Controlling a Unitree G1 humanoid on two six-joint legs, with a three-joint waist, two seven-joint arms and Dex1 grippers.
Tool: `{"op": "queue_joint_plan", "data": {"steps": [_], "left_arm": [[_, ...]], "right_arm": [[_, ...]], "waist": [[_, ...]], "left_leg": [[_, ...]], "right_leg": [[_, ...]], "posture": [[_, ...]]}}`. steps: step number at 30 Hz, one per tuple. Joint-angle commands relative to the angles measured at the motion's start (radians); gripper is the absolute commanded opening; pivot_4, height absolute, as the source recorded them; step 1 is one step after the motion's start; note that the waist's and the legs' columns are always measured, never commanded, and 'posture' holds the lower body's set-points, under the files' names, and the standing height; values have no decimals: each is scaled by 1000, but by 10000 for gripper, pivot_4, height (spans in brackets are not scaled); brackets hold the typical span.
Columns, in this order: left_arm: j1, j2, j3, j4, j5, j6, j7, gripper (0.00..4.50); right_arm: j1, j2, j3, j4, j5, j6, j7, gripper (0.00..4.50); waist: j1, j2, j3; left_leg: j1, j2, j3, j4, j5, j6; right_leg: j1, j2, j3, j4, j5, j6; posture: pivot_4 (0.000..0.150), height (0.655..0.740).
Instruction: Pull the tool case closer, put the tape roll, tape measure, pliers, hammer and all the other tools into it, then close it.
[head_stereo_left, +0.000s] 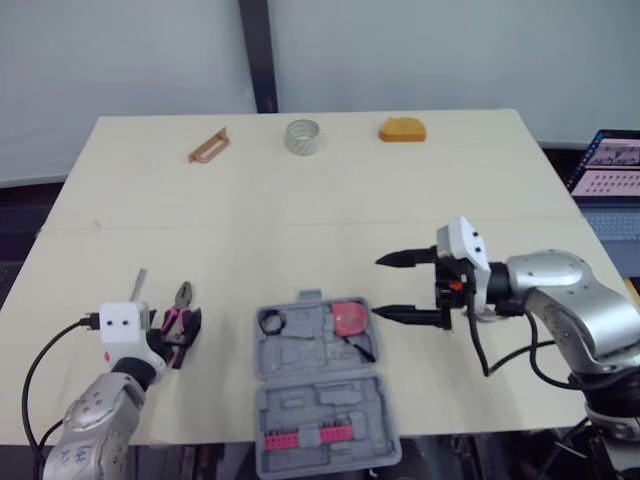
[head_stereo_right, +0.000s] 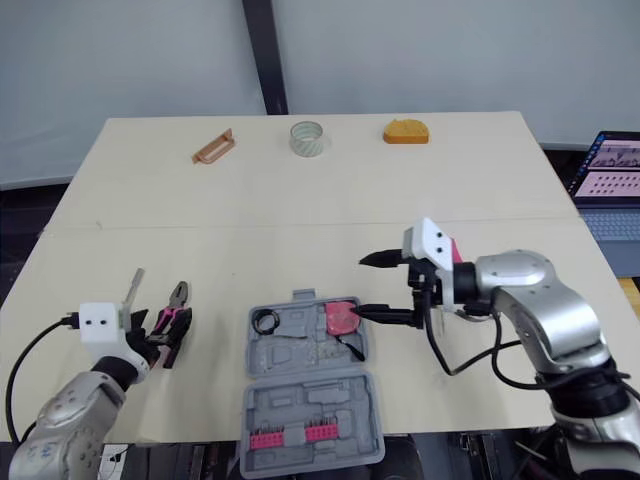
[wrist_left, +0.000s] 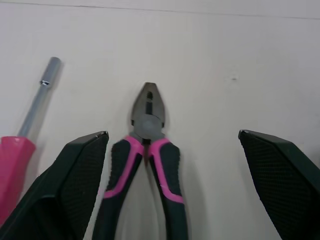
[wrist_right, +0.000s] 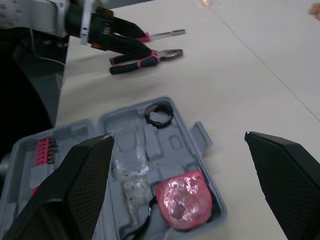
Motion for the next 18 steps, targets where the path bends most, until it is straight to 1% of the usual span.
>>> {"op": "queue_joint_plan", "data": {"steps": [1, 6, 11, 14, 18], "left_arm": [[-3, 7, -7, -21, 46, 19, 49, 45000], [-28, 61, -49, 38, 91, 58, 39, 45000], [-42, 67, -78, 78, 106, 82, 40, 45000], [-46, 70, -92, 95, 107, 95, 35, 45000], [-47, 78, -116, 122, 113, 130, 24, 45000]], "right_arm": [[-55, 11, 16, 15, -6, -25, 35, 44344], [-120, 34, 33, 31, -2, -20, 51, 44344], [-145, 40, 36, 31, 0, -13, 50, 44344], [-147, 37, 33, 21, 5, -4, 47, 44344], [-154, 30, 27, 12, 9, 10, 43, 44344]], "waist": [[-1, 0, 0], [0, 0, 0], [-1, 0, 0], [0, -1, 0], [1, -1, 0]], "left_leg": [[0, 0, 0, 0, 0, 0], [0, 0, 0, 0, 0, -1], [-1, 0, 0, 0, 0, -1], [-5, 0, 0, 0, 0, -1], [-5, 0, 1, 0, 1, -2]], "right_leg": [[0, 0, 0, 0, 0, 0], [-1, 0, 0, 1, 0, 0], [-2, 0, 0, 1, 0, 0], [-6, 0, 0, 2, 0, 0], [-7, 0, 0, 4, 0, 0]], "posture": [[1500, 7400], [1500, 7400], [1500, 7400], [1500, 7400], [1500, 7400]]}}
